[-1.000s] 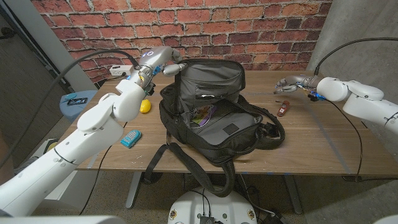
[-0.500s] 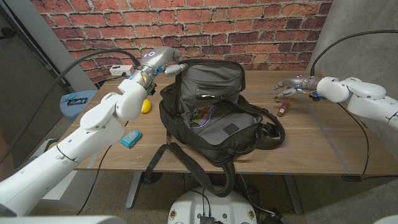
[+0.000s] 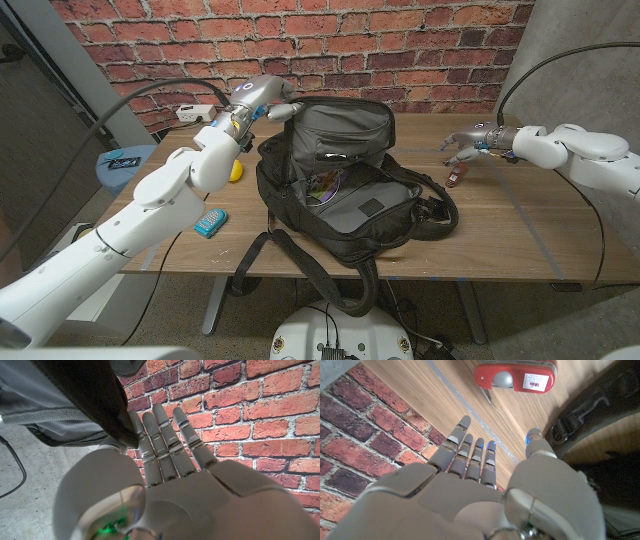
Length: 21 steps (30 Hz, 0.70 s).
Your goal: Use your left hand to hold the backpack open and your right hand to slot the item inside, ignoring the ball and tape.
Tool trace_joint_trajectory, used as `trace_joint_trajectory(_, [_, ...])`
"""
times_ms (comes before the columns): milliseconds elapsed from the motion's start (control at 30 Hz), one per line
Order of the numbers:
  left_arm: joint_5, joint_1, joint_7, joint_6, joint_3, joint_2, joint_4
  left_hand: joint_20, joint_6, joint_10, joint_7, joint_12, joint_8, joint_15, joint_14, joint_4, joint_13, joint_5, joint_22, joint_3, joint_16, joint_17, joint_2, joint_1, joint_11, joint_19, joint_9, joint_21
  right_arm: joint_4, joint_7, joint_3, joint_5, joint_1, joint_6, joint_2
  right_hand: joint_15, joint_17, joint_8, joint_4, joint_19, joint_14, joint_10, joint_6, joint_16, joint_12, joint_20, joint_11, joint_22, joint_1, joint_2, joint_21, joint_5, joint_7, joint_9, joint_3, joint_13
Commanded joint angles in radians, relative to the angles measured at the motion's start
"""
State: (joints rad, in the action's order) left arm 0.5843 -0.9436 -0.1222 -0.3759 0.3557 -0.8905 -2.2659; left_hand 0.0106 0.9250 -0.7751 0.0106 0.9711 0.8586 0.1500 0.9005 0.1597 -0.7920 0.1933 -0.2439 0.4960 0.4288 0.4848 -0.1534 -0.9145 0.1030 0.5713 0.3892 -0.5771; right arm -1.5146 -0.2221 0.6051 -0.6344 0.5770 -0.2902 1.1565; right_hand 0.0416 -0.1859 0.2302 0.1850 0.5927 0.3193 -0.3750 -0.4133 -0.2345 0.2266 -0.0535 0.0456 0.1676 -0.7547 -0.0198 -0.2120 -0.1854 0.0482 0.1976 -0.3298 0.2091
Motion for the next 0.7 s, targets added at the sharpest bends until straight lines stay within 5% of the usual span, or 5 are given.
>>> trace_joint_trajectory(33, [0.027, 0.025, 0.023, -0.038, 0.037, 0.005, -0.009, 0.001, -0.005, 0.002, -0.003, 0.009, 0.01, -0.001, 0.004, -0.002, 0.0, 0.008, -0.005, 0.008, -0.004, 0.003, -0.001, -0.011, -0.004, -0.003, 0.002, -0.007, 0.061, 0.024, 0.012, -0.099, -0.046, -0.146, -0.01, 0.073, 0.0, 0.008, 0.001, 0.008, 0.012, -0.017, -0.013, 0.004, 0.012, -0.018, 0.018, 0.002, -0.029, 0.008, 0.006, 0.003, 0.018, 0.003, -0.004, 0.002])
trace_joint_trajectory(700, [0.126, 0.084, 0.099, -0.134, 0.123, 0.039, -0.038, 0.001, -0.006, 0.005, -0.003, 0.011, 0.013, 0.0, 0.007, -0.002, 0.003, 0.007, -0.005, 0.009, -0.01, 0.008, 0.0, -0.011, -0.002, -0.009, -0.005, -0.02, 0.266, 0.178, 0.106, -0.305, -0.201, -0.385, -0.051, 0.099, -0.001, 0.01, -0.004, 0.004, 0.006, -0.046, -0.047, 0.017, 0.011, -0.03, 0.06, 0.002, -0.088, 0.045, 0.016, -0.002, 0.068, 0.004, 0.0, 0.001])
